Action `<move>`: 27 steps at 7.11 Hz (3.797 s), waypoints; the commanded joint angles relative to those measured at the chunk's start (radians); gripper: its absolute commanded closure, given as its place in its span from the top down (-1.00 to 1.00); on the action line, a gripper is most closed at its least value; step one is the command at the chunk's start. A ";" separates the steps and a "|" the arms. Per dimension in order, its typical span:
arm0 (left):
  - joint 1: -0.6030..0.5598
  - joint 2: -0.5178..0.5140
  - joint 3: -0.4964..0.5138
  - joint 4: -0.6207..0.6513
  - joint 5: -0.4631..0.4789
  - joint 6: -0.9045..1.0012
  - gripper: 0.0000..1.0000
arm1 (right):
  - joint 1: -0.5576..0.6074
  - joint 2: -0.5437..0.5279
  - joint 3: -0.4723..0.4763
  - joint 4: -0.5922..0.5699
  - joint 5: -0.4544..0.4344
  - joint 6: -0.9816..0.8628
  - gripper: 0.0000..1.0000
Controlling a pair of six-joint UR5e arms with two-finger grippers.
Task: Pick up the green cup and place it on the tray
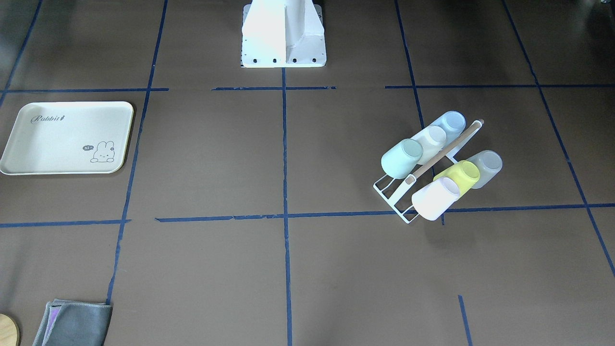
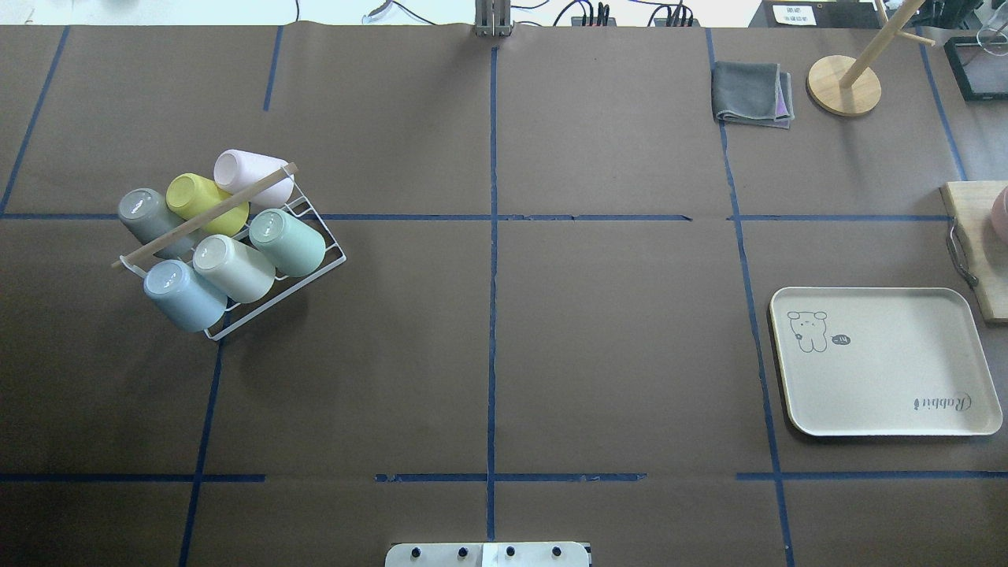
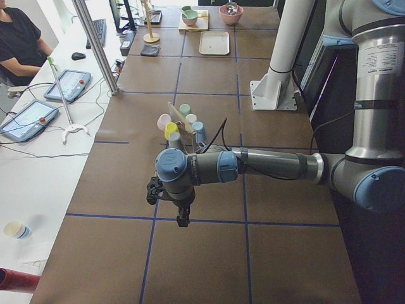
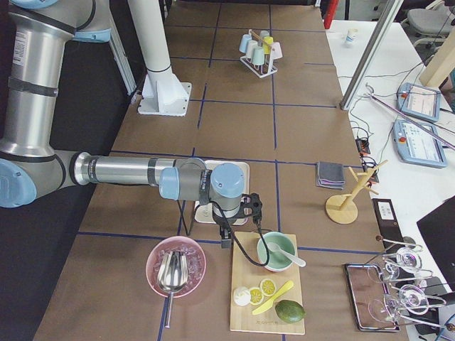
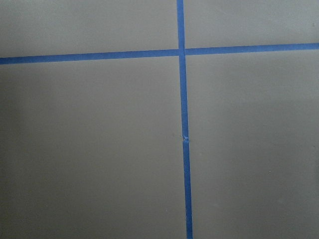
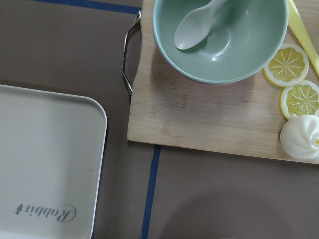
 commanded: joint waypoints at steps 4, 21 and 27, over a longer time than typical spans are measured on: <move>0.005 0.006 -0.023 -0.006 0.000 -0.004 1.00 | -0.002 0.002 -0.002 0.000 0.001 0.017 0.99; 0.008 0.008 -0.026 -0.060 -0.011 -0.004 1.00 | -0.376 -0.047 -0.232 0.707 0.056 0.642 0.96; 0.008 0.008 -0.024 -0.060 -0.011 -0.004 1.00 | -0.457 0.002 -0.280 0.736 -0.010 0.775 0.81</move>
